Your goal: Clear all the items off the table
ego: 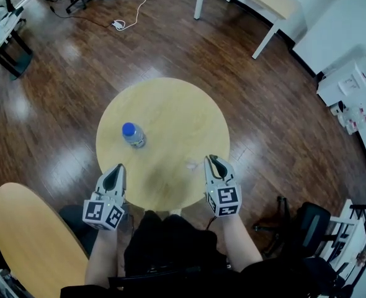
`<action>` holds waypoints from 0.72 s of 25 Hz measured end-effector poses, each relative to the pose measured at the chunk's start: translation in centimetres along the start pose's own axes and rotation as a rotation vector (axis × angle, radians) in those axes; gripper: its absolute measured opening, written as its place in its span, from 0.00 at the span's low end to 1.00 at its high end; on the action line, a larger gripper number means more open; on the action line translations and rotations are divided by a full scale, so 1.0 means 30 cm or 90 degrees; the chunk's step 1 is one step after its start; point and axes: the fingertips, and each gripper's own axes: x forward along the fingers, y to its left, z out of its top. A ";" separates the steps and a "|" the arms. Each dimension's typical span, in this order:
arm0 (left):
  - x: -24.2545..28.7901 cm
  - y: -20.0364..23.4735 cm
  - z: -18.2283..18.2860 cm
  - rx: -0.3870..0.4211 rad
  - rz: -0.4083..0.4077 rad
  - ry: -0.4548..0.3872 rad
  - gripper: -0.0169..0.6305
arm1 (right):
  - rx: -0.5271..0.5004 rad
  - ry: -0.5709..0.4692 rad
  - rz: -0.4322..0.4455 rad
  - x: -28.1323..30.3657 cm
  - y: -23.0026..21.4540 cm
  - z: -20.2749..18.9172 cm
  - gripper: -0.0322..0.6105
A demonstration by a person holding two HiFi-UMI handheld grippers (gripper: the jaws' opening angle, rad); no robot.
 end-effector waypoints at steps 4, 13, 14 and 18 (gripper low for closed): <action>-0.001 -0.035 0.125 0.014 -0.019 -0.046 0.03 | 0.001 -0.067 -0.025 -0.091 -0.029 0.163 0.07; 0.013 -0.072 0.303 0.047 -0.058 -0.134 0.03 | 0.016 -0.169 -0.084 -0.233 -0.081 0.358 0.07; 0.010 -0.076 0.315 0.055 -0.056 -0.140 0.03 | 0.016 -0.173 -0.090 -0.245 -0.081 0.360 0.07; 0.021 -0.094 0.388 0.070 -0.070 -0.171 0.03 | 0.023 -0.209 -0.108 -0.277 -0.086 0.417 0.06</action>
